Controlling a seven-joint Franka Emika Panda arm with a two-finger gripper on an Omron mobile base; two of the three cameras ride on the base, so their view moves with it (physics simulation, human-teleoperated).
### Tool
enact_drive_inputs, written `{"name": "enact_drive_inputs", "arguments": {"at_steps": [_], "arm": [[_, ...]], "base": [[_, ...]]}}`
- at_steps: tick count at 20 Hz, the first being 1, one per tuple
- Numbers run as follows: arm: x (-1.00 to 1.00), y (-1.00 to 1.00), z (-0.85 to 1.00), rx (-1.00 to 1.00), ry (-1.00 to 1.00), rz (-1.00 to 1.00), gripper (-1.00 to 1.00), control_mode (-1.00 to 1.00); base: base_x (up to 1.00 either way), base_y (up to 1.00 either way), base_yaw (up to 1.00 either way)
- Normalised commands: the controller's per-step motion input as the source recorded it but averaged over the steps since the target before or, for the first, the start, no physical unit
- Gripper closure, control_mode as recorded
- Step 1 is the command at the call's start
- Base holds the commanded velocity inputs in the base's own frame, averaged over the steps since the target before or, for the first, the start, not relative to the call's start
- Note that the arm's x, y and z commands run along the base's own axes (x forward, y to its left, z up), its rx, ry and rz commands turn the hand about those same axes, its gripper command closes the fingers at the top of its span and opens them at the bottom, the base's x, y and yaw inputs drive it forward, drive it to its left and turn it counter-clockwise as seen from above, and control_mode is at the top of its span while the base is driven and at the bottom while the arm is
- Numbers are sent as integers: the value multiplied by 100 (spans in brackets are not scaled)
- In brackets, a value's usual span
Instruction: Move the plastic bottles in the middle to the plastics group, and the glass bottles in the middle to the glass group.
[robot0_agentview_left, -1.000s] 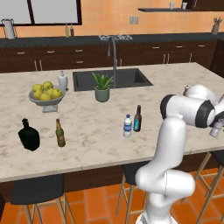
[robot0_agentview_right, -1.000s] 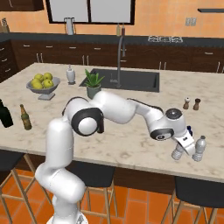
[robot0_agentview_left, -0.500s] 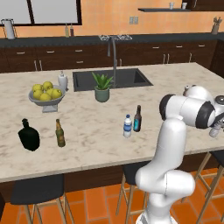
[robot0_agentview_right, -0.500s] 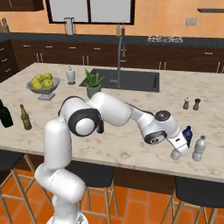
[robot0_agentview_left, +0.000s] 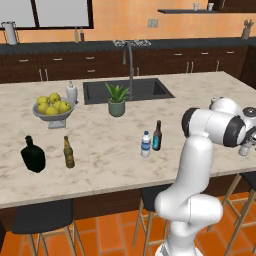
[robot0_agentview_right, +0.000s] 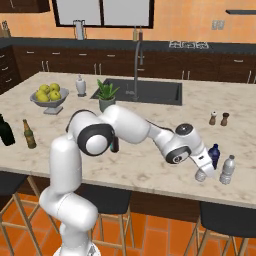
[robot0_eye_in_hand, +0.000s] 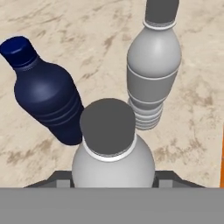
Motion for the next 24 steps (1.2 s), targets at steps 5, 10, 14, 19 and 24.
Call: {"name": "enact_drive_inputs", "arguments": {"at_steps": [5, 10, 14, 19, 24], "arm": [[-4, 15, -8, 0, 0, 0, -100, -100], [-2, 11, -14, -6, 0, 0, -100, -100], [-4, 8, 7, -3, 0, 0, -100, -100], [-1, 22, 23, 0, 0, 0, -100, -100], [-2, 28, 31, 0, 1, 0, -100, -100]], "base": [[0, 0, 0], [0, 0, 0], [0, 0, 0], [0, 0, 0], [0, 0, 0]]}}
